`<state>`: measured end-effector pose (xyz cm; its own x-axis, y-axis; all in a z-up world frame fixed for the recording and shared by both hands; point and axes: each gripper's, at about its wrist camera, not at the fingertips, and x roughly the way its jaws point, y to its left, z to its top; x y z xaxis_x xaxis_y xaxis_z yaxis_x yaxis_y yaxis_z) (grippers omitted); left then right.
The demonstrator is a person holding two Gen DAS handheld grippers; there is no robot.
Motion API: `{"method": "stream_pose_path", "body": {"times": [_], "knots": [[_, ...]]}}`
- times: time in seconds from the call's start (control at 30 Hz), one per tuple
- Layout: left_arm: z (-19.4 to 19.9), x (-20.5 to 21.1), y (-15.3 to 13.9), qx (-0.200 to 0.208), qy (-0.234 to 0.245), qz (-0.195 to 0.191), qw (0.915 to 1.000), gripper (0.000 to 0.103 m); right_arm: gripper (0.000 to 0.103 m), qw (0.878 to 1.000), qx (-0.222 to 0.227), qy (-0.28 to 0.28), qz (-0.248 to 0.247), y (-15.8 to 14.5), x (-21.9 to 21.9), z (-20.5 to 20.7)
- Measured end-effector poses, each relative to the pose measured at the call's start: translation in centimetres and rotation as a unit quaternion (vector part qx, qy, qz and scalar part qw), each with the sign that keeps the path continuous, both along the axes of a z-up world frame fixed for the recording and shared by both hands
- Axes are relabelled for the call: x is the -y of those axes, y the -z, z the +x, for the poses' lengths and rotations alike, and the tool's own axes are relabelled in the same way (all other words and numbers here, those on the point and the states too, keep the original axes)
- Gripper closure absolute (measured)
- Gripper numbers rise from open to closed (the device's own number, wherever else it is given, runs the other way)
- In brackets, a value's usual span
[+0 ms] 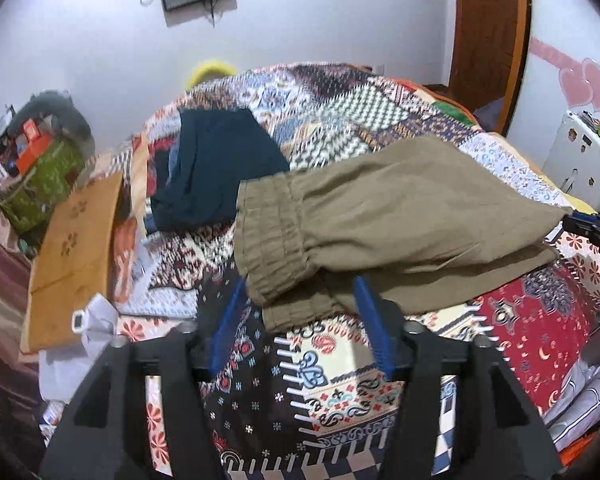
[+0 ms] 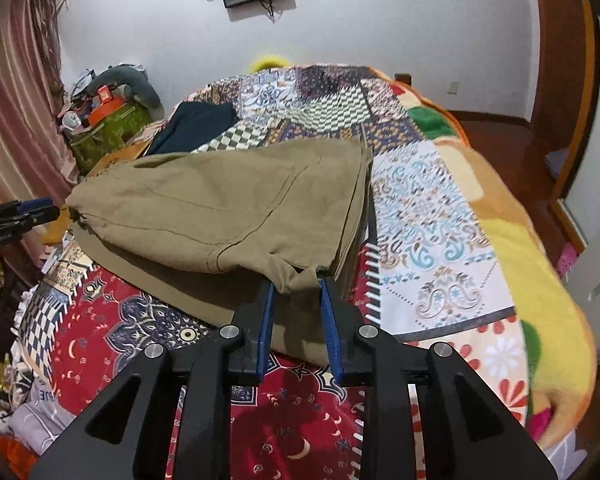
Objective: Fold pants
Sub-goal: 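Carry the pant leg over toward the left gripper and the waistband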
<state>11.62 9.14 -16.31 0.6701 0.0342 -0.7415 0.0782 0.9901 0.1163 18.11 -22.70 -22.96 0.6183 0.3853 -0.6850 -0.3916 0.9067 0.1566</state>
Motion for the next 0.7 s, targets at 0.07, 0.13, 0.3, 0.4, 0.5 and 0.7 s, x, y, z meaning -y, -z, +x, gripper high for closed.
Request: {"method": "stream_pose_path", "body": {"times": [0.07,0.13,0.3,0.4,0.5,0.7], "knots": [[0.1,0.8,-0.5,0.008,0.010,0.012,0.9998,0.030,0.076,1.000,0.011,0.002,0.003,-0.7,0.1,-0.2],[0.5,1.7,-0.6,0.008,0.021,0.021,0.9995,0.019,0.068,1.000,0.026,-0.002,0.002,-1.7,-0.1,-0.6],[1.9,3.8,0.8,-0.012,0.050,0.049,0.9974,0.014,0.050,0.998,0.042,-0.040,-0.009,-2.7,-2.3,-0.7],[2.6,5.2,2.3,-0.029,0.070,0.080,0.9939,0.014,0.046,0.997,0.034,-0.070,-0.017,-2.3,-4.1,-0.5],[2.9,6.3,3.6,-0.037,0.089,0.106,0.9897,0.013,0.046,0.994,0.022,-0.101,-0.021,-1.5,-6.0,-0.2],[3.8,8.3,4.2,-0.023,0.119,0.154,0.9807,0.011,0.046,0.989,0.004,-0.146,-0.036,0.3,-9.7,0.6]]}}
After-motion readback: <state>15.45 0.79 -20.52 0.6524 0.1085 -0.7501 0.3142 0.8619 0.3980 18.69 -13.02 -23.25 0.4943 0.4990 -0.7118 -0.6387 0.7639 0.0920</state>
